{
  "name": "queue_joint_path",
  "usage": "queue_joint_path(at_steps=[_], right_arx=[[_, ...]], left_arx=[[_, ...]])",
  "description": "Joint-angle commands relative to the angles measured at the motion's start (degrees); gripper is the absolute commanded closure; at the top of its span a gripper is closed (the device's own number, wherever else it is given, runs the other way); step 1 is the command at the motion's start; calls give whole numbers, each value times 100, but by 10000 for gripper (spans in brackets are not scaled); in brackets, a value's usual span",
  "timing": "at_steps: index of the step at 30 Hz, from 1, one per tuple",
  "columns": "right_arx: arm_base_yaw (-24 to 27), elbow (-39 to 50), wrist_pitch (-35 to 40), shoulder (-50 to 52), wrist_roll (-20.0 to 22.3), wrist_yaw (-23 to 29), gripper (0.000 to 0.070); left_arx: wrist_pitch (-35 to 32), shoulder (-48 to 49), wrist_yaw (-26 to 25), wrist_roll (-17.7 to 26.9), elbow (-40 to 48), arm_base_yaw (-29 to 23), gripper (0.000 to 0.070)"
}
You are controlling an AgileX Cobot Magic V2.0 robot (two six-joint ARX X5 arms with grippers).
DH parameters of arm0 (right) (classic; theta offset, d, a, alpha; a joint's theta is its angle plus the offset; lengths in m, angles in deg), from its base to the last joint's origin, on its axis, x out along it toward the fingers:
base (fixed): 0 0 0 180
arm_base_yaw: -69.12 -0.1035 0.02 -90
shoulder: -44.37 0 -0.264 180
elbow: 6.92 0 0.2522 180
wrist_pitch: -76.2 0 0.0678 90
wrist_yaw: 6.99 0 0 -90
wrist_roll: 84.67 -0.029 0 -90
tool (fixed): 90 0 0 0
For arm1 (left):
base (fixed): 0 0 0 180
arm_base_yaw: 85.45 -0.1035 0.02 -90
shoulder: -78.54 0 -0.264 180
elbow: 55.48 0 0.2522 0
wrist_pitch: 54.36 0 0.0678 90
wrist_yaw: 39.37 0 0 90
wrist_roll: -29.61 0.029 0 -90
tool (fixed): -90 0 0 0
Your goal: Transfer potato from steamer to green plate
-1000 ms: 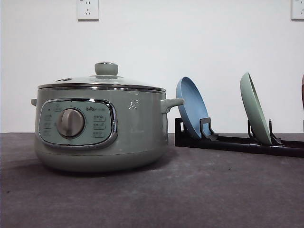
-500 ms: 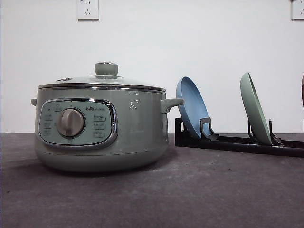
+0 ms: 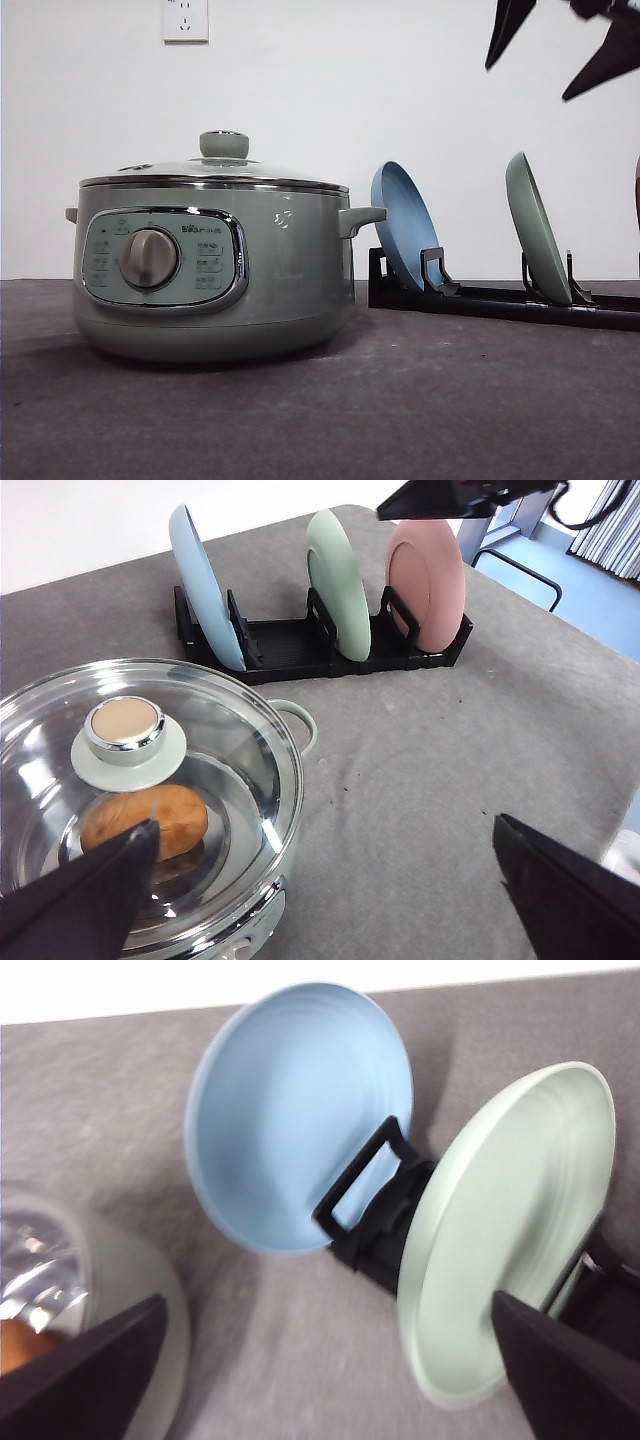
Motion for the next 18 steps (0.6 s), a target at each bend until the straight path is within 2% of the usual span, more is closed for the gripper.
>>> queue_joint_path(at_steps=[1, 6, 9, 12, 15, 18], right_arx=[[26, -138, 162, -238, -65, -90, 88], [113, -138, 477, -682, -67, -117, 102], [124, -138, 545, -901, -61, -115, 173], [126, -136, 614, -1087, -63, -113, 183], [126, -136, 698, -1238, -65, -114, 252], [126, -136, 749, -1333, -68, -114, 292]], left_arx=[[-26, -74, -44, 29, -138, 26, 0], [-1, -129, -44, 28, -138, 26, 0], [13, -149, -44, 4, -138, 26, 0], [13, -160, -44, -74, -138, 26, 0], [14, -162, -44, -103, -138, 26, 0], [15, -162, -44, -103, -138, 26, 0]])
